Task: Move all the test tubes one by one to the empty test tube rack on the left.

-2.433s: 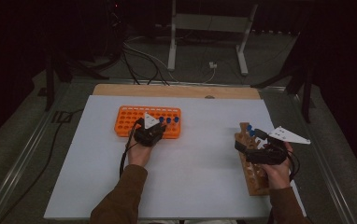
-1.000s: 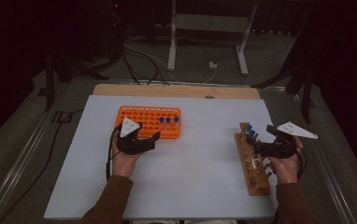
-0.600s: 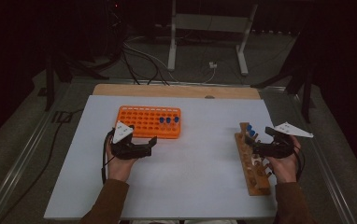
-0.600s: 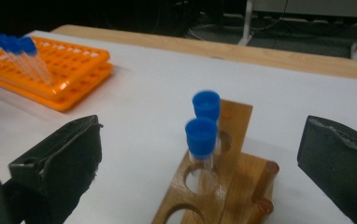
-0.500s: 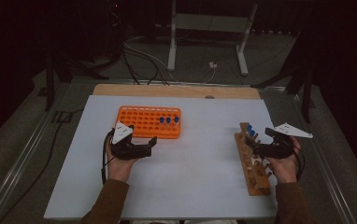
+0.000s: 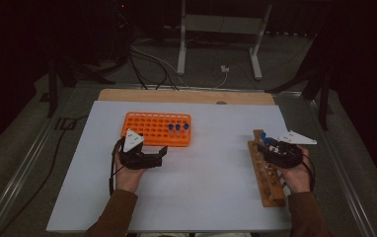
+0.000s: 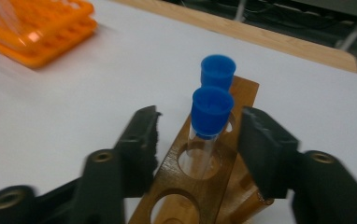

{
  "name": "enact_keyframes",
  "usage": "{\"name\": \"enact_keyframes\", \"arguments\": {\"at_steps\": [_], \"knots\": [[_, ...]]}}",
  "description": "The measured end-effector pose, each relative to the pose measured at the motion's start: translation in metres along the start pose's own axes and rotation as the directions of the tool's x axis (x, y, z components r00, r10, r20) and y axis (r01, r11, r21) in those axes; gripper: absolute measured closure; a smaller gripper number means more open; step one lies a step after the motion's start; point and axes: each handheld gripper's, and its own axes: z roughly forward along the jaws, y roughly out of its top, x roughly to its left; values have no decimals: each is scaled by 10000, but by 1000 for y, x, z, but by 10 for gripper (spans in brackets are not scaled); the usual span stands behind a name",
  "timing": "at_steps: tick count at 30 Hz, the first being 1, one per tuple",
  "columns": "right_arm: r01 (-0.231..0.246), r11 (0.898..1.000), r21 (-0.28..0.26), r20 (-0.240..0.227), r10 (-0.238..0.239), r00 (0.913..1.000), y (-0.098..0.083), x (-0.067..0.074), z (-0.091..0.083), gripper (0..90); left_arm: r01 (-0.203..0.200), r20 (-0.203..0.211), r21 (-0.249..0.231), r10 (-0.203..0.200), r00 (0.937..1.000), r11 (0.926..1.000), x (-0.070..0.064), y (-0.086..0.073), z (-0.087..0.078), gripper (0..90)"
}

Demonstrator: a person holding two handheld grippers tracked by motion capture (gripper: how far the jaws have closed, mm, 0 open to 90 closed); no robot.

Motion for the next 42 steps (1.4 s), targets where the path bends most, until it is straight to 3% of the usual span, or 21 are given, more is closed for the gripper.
{"name": "enact_keyframes", "arguments": {"at_steps": [3,10,21,24,38,42], "knots": [[207,9996,178,201,-210,9996,0,2,3,586,-20,3,18,20,10000,10000,0,0,1,8],[380,9993,71,-92,-380,9992,1,2,3,716,37,-22,100,-37,10000,9999,1,-1,2,8],[32,10000,19,-400,-31,9992,-1,-1,1,725,120,14,99,-120,9999,9999,1,-2,0,8],[49,10000,-17,-169,-50,9998,-1,-1,0,757,111,30,89,-111,9999,9999,1,-2,0,8],[-271,9996,-24,-163,271,9995,-4,-4,-2,768,158,91,56,-159,9998,9999,0,-1,0,9],[-157,9999,-41,-135,156,9998,-2,-1,-3,769,158,111,43,-159,9998,9999,0,-1,0,9]]}}
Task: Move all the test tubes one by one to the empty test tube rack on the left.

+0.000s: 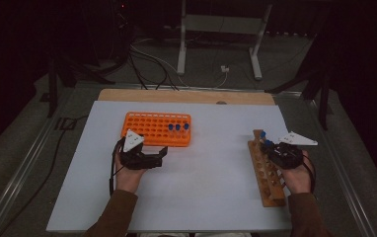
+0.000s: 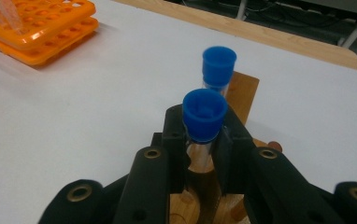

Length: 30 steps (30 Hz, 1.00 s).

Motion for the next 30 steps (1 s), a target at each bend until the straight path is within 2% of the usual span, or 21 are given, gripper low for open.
{"name": "enact_keyframes", "arguments": {"at_steps": [5,10,23,27,30], "knots": [[43,9998,-171,44,-42,10000,4,1,-4,770,10,4,5,-10,10000,10000,0,0,0,9],[-139,9987,-481,-15,138,9999,10,0,-13,770,-1,-21,9,1,10000,10000,0,0,-2,8],[-16,9943,-1064,-72,8,10000,31,1,-36,771,93,125,-20,-93,9999,10000,-2,5,-4,16],[190,9924,-1219,32,-188,9998,37,4,-41,771,73,113,-66,-72,9999,10000,-3,8,-6,17],[172,9894,-1443,-125,-192,9997,41,6,-44,771,14,181,-158,-12,9998,9999,-7,12,-8,17]]}}
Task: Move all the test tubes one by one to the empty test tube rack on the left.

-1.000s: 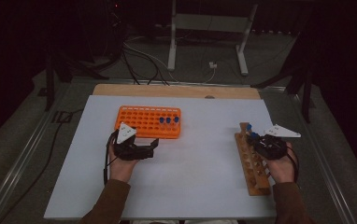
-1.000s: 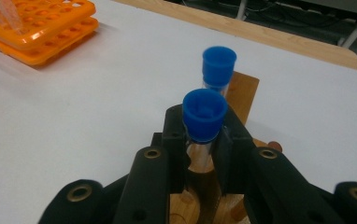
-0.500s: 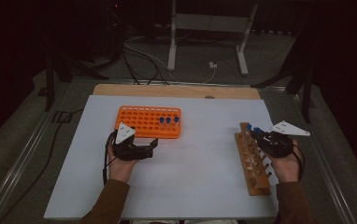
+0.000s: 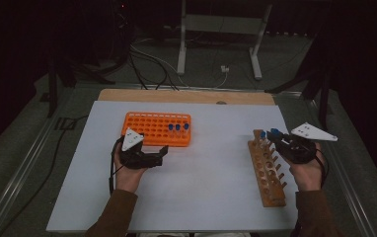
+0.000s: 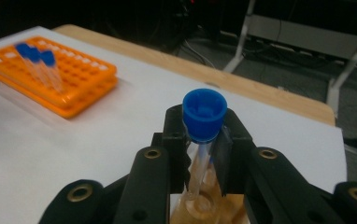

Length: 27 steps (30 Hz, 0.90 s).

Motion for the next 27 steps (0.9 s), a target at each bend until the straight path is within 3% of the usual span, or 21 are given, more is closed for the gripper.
{"name": "enact_keyframes", "arguments": {"at_steps": [11,23,27], "knots": [[-32,9990,-435,-1136,-17,9935,18,20,5,770,-590,742,-137,598,9954,9982,-26,20,5,17],[44,9999,-95,-2233,-65,9747,21,52,33,770,-1136,1387,-170,1149,9837,9934,-54,30,22,32],[131,9999,-22,-2465,-132,9691,24,63,39,770,-1079,1754,-214,1099,9783,9939,-63,31,29,38]]}}
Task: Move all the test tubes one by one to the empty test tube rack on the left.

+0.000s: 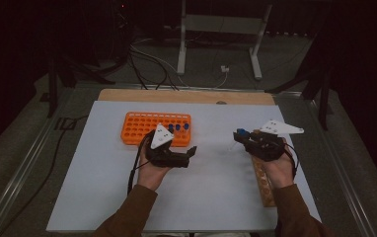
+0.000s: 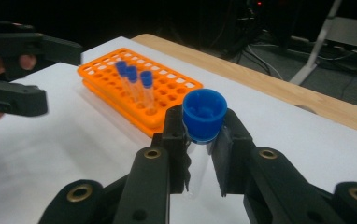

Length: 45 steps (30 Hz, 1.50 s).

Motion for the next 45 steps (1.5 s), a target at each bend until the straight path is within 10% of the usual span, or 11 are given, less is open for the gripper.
{"name": "enact_keyframes", "arguments": {"at_steps": [16,31,45], "knots": [[172,9993,331,-884,-142,9960,8,32,30,769,-281,1364,288,239,9904,9992,-25,-1,35,263],[253,9985,484,-1331,-187,9909,9,47,43,769,-903,1472,201,864,9853,9957,-34,-3,39,740],[-195,9980,596,-1666,292,9856,6,38,40,663,-1206,1188,304,1162,9861,9922,-36,-4,40,783]]}}
